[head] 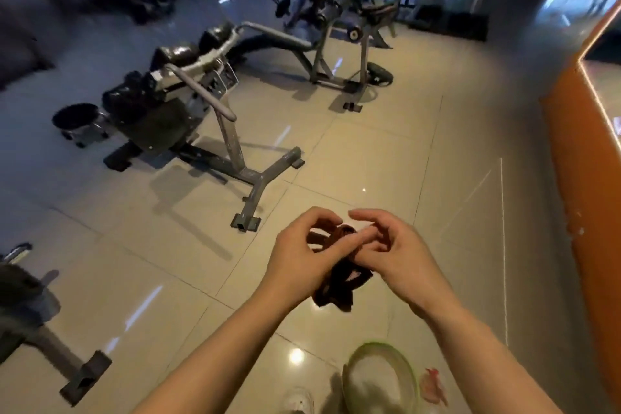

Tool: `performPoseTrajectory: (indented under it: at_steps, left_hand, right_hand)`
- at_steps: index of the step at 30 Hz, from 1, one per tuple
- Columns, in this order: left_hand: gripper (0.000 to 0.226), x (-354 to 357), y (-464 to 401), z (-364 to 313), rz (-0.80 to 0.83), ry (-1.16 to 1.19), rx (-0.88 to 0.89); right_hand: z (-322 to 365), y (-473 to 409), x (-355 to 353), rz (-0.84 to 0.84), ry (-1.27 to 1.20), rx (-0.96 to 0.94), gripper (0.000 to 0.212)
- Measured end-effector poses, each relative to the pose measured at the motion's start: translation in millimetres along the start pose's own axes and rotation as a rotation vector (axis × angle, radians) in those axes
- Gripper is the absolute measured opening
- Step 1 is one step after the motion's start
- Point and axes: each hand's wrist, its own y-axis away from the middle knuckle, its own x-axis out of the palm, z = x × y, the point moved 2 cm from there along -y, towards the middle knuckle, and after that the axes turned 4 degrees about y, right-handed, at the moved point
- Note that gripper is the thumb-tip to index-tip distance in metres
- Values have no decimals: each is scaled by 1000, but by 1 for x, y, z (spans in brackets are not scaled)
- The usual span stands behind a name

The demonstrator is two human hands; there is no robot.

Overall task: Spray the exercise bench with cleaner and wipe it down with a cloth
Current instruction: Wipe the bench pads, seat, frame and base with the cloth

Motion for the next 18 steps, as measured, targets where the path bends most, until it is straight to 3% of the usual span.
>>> performPoseTrajectory:
  at_steps: [4, 10, 18]
  left_hand:
    - [6, -25, -10, -47, 40, -88, 12]
    - [6, -45, -3, -55, -5, -238, 12]
    - [12, -66, 14, -48, -200, 36, 34]
  right_hand:
    - [48, -2, -5, 81, 6, -174, 50]
    - [59, -7, 1, 146, 35, -234, 34]
    - [46, -10, -1, 277, 5, -217, 24]
